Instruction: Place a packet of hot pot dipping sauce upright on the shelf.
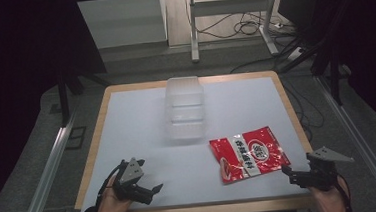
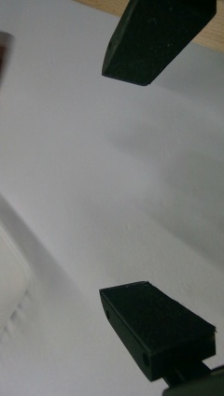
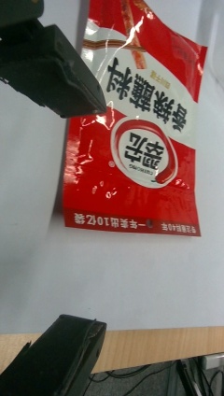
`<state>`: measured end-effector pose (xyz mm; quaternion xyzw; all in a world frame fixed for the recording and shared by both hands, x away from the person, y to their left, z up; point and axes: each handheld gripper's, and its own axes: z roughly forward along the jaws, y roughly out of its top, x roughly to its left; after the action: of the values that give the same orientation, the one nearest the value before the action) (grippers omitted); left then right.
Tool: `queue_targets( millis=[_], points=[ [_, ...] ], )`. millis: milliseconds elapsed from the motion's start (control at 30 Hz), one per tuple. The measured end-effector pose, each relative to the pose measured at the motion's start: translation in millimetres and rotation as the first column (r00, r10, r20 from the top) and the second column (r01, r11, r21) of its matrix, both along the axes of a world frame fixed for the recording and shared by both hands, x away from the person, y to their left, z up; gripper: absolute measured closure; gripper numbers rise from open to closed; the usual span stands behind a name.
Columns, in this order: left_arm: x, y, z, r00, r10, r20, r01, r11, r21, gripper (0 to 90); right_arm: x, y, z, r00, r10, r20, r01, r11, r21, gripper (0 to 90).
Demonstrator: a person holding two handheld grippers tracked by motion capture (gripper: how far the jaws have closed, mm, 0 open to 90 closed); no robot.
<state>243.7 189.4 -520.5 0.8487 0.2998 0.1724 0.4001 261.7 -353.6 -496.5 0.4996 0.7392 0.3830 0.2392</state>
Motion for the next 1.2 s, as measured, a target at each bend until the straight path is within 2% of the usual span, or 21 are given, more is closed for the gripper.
queue_targets(
  millis=[500,567,733,1033,1200],
  points=[
    [0.1,-2.2,-1.3,1.0,-0.006,-0.002,0.006,0.9999,0.013,0.0,11.2,10.8,2.7,0.9992,0.036,0.017,-0.036,0.9991,0.02,0.0],
    [0.0,-2.5,-1.3,1.0,-0.007,-0.001,0.007,0.9999,0.014,0.0,13.8,12.1,1.8,0.9986,0.052,0.012,-0.052,0.9983,0.027,0.0],
    [0.1,-2.9,-1.4,1.0,-0.009,-0.001,0.009,0.9998,0.016,0.0,19.7,16.1,-0.1,0.9963,0.085,0.005,-0.086,0.9963,0.012,0.0],
    [0.1,-4.2,-1.8,0.9999,-0.015,-0.002,0.016,0.9996,0.023,0.0,32.2,18.4,-5.4,0.9932,0.113,-0.029,-0.112,0.9934,0.026,0.3],
    [0.1,-5.6,-2.5,0.9998,-0.02,-0.002,0.02,0.9994,0.029,0.0,43.1,22.1,-12.6,0.9864,0.152,-0.063,-0.151,0.9883,0.024,0.7]
  ],
)
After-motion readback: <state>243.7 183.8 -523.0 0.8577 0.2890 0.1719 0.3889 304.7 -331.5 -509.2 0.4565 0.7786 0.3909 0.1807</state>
